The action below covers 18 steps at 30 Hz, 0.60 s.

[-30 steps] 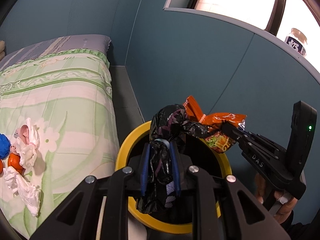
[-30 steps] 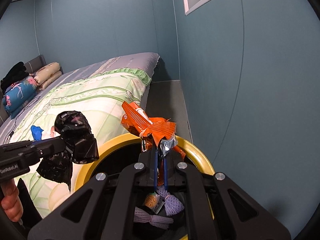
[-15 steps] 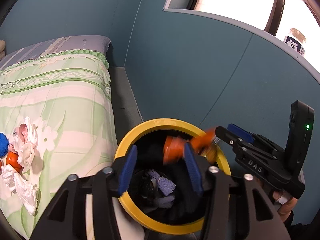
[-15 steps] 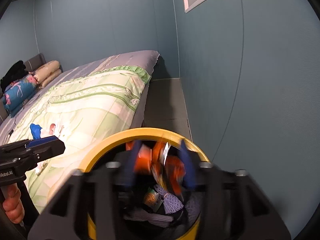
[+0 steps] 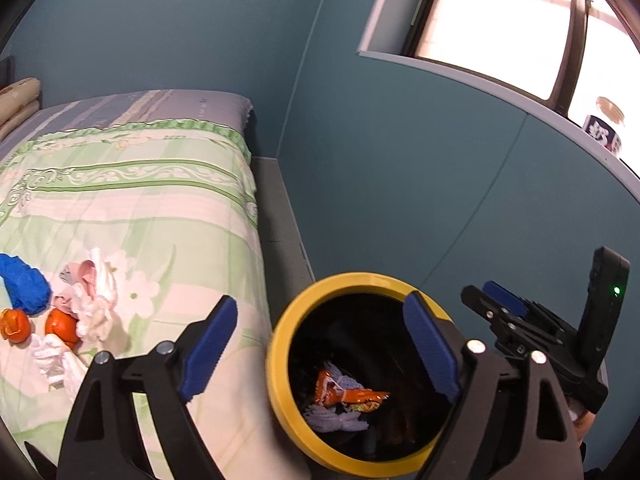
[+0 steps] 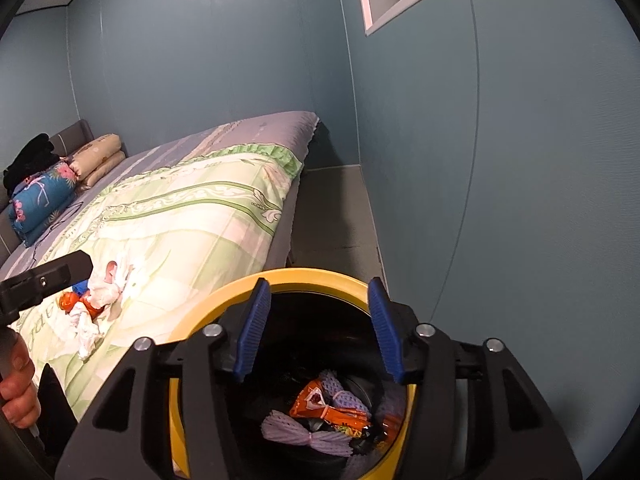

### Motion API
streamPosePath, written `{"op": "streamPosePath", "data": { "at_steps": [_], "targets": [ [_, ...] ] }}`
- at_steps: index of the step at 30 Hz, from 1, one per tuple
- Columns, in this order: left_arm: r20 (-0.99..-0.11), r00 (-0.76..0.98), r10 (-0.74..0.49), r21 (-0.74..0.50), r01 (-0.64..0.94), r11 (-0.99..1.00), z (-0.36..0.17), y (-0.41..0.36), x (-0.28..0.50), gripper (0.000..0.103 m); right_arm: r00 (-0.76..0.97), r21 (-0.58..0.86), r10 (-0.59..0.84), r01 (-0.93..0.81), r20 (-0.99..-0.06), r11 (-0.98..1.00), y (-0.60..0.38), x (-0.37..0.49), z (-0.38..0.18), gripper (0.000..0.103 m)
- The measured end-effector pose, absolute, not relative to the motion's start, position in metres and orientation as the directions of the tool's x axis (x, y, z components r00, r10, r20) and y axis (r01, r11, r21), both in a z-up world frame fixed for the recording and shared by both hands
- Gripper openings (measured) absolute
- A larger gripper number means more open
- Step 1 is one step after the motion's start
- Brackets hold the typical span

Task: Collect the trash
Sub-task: 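Move both open tools back toward the trash pile on the bed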

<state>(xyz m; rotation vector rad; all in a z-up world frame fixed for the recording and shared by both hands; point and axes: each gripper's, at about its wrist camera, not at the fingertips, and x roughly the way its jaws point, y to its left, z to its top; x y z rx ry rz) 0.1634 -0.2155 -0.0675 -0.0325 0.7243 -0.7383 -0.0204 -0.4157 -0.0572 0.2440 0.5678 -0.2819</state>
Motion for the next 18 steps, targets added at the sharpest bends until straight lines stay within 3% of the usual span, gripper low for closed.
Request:
{"op": "streamPosePath", "data": {
  "at_steps": [18],
  "targets": [
    [-0.564, 0.659, -0.498, -0.202, 0.476, 0.856, -0.045, -0.141, 0.191, 0.095, 0.886, 0.161, -0.046, 0.134, -0.461, 0.978, -0.361, -0.007, -0.031, 0.071]
  ]
}}
